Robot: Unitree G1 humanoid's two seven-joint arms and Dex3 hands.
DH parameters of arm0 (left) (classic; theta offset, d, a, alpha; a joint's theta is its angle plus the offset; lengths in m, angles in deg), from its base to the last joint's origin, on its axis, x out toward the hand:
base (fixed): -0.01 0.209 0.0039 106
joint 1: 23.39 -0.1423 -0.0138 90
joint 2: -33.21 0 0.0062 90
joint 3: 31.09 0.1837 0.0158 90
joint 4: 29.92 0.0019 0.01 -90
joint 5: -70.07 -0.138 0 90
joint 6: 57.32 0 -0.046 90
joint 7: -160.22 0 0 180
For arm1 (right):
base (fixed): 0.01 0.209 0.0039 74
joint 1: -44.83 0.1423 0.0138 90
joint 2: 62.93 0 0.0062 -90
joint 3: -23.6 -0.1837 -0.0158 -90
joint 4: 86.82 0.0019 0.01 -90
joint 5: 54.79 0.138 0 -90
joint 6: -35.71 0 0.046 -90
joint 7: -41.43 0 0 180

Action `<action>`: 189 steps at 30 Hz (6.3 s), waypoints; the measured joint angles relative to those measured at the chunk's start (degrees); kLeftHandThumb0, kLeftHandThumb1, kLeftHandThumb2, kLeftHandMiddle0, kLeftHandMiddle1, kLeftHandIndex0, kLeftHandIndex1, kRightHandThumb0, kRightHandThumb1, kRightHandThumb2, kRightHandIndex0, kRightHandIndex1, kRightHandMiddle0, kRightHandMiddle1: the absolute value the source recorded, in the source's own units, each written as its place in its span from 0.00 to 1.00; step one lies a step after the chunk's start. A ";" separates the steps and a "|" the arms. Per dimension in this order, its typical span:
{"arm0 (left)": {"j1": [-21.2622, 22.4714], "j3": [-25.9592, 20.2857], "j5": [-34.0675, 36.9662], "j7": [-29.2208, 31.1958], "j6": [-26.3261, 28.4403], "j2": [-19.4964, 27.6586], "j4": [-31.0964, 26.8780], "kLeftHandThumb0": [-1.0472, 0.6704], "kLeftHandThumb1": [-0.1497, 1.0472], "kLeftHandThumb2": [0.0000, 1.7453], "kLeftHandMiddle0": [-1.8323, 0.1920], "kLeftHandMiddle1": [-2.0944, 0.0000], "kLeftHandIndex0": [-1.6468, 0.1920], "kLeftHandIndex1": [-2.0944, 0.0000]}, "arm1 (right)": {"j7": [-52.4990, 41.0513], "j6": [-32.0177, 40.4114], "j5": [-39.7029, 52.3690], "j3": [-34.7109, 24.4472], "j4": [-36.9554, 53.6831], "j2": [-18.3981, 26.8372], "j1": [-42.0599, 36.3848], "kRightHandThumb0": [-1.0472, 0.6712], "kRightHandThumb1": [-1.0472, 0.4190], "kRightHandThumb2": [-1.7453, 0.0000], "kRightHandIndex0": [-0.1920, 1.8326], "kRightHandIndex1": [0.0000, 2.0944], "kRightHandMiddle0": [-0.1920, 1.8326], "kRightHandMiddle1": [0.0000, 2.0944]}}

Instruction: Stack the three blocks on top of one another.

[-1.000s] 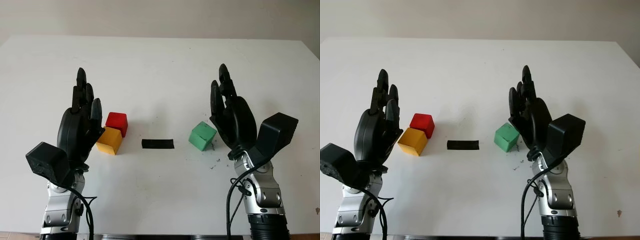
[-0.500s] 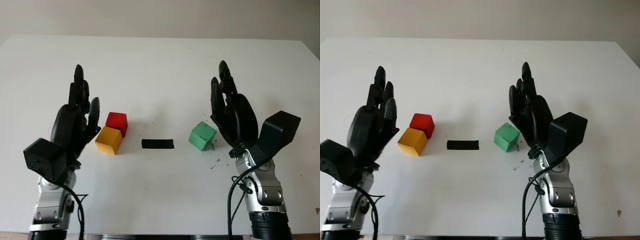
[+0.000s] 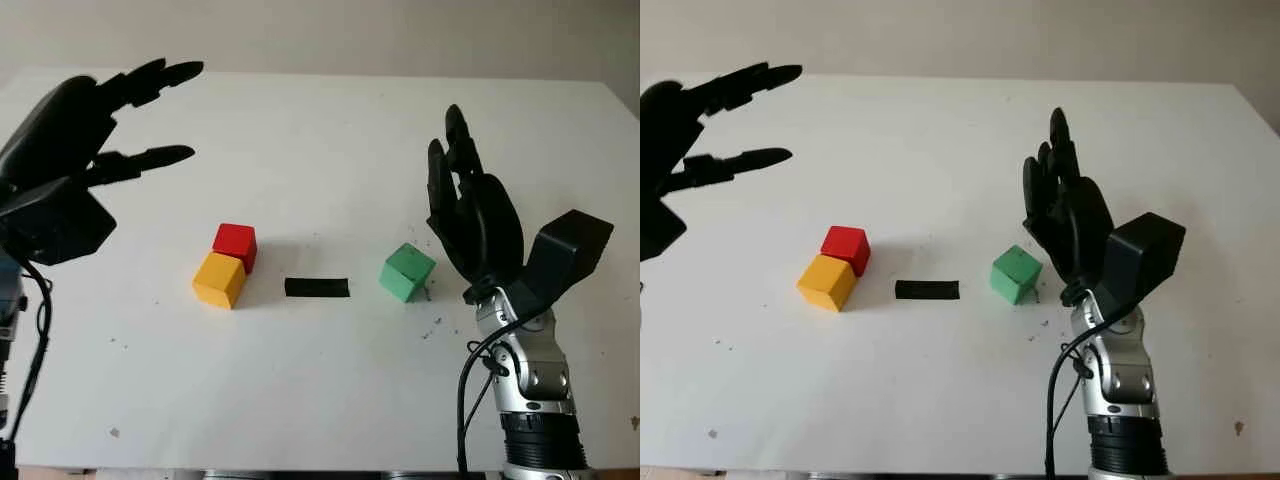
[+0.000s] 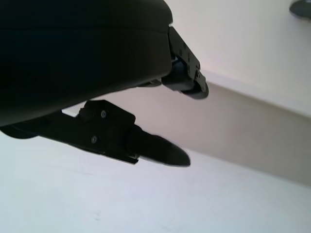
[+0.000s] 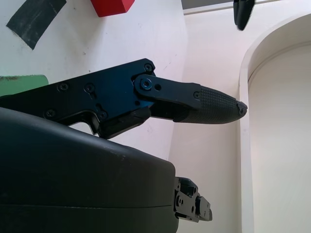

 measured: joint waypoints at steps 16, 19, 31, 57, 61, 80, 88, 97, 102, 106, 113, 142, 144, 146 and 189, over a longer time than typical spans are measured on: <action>17.14 24.68 -43.92 -33.06 -22.38 9.79 14.53 0.45 0.79 0.02 0.84 0.98 0.65 0.97 | 0.18 0.06 -0.08 0.10 -0.05 0.35 0.28 0.20 0.00 0.67 0.00 0.00 0.00 0.00; 17.99 27.99 -48.86 -37.40 -23.83 10.44 13.20 0.44 0.76 0.02 0.86 0.99 0.68 0.98 | 0.41 0.04 -0.14 0.13 -0.35 0.34 0.32 0.19 0.00 0.67 0.00 0.00 0.00 0.00; 18.50 30.64 -51.02 -39.10 -28.10 11.72 6.68 0.40 0.74 0.03 0.84 0.97 0.65 0.96 | 0.79 -0.02 -0.21 0.20 -0.73 0.33 0.37 0.19 0.00 0.67 0.00 0.00 0.00 0.00; 18.82 37.31 -56.60 -42.62 -28.74 10.97 11.34 0.40 0.78 0.04 0.86 0.98 0.64 0.97 | 0.76 -0.05 0.07 0.19 -1.44 0.31 0.45 0.19 0.00 0.67 0.00 0.00 0.00 0.00; 20.03 39.08 -57.70 -43.74 -28.57 9.88 12.95 0.40 0.80 0.04 0.87 0.98 0.63 0.97 | 0.86 -0.05 -0.01 0.20 -1.43 0.31 0.45 0.19 0.00 0.67 0.00 0.00 0.00 0.00; 24.22 45.83 -60.33 -55.88 -24.83 5.99 22.35 0.37 0.83 0.03 0.75 0.97 0.55 0.47 | 0.56 -0.07 0.04 0.17 -1.43 0.32 0.44 0.18 0.00 0.68 0.00 0.00 0.00 0.00; 26.39 46.29 -60.39 -53.36 -23.37 6.30 21.92 0.38 0.83 0.03 0.80 0.98 0.61 0.39 | 0.31 -0.17 -0.07 0.23 -1.53 0.31 0.44 0.18 0.00 0.67 0.00 0.00 0.00 0.00; 27.51 39.91 -48.69 -36.79 -23.30 7.09 17.15 0.44 0.81 0.03 0.75 0.97 0.54 0.51 | 0.28 -0.74 -0.15 0.34 -1.56 0.29 0.40 0.19 0.00 0.68 0.00 0.00 0.00 0.00; 28.98 36.42 -42.92 -28.57 -22.27 5.91 16.29 0.43 0.83 0.03 0.73 0.97 0.50 0.64 | 0.64 -0.77 -0.14 0.37 -1.56 -0.17 0.37 0.19 0.00 0.68 0.00 0.00 0.00 0.00; 29.96 33.29 -34.00 -17.42 -21.88 3.37 15.83 0.41 0.85 0.03 0.74 0.98 0.50 0.59 | 0.82 -0.76 -0.14 0.52 -1.55 -0.29 0.34 0.18 0.00 0.68 0.00 0.00 0.00 0.00; 30.02 30.25 -21.46 -1.60 -21.16 -1.60 12.19 0.42 0.86 0.03 0.73 0.97 0.55 0.51 | 0.97 -0.76 -0.09 0.63 -1.55 -0.46 0.28 0.18 0.00 0.68 0.00 0.00 0.00 0.00; 24.01 28.55 -7.31 17.78 -24.49 -10.83 13.09 0.38 0.87 0.03 0.79 0.97 0.59 0.42 | 0.88 -1.00 -0.34 0.44 -1.55 -0.34 0.21 0.19 0.00 0.67 0.00 0.00 0.00 0.00; 23.92 28.55 -8.20 16.85 -25.27 -10.99 13.69 0.38 0.87 0.03 0.78 0.97 0.58 0.45 | 0.81 -1.00 -0.34 0.43 -1.56 -0.34 0.22 0.19 0.00 0.67 0.00 0.00 0.00 0.00; 23.64 28.57 -9.22 15.66 -26.15 -11.13 14.29 0.38 0.86 0.03 0.78 0.97 0.58 0.45 | 0.69 -1.01 -0.33 0.42 -1.56 -0.32 0.22 0.19 0.00 0.67 0.00 0.00 0.00 0.00; 22.94 32.40 -15.61 10.19 -31.86 -14.77 21.31 0.25 0.83 0.03 0.89 0.98 0.62 0.75 | 0.09 -1.06 -0.28 0.16 -1.56 -0.26 0.21 0.18 0.00 0.68 0.00 0.00 0.00 0.00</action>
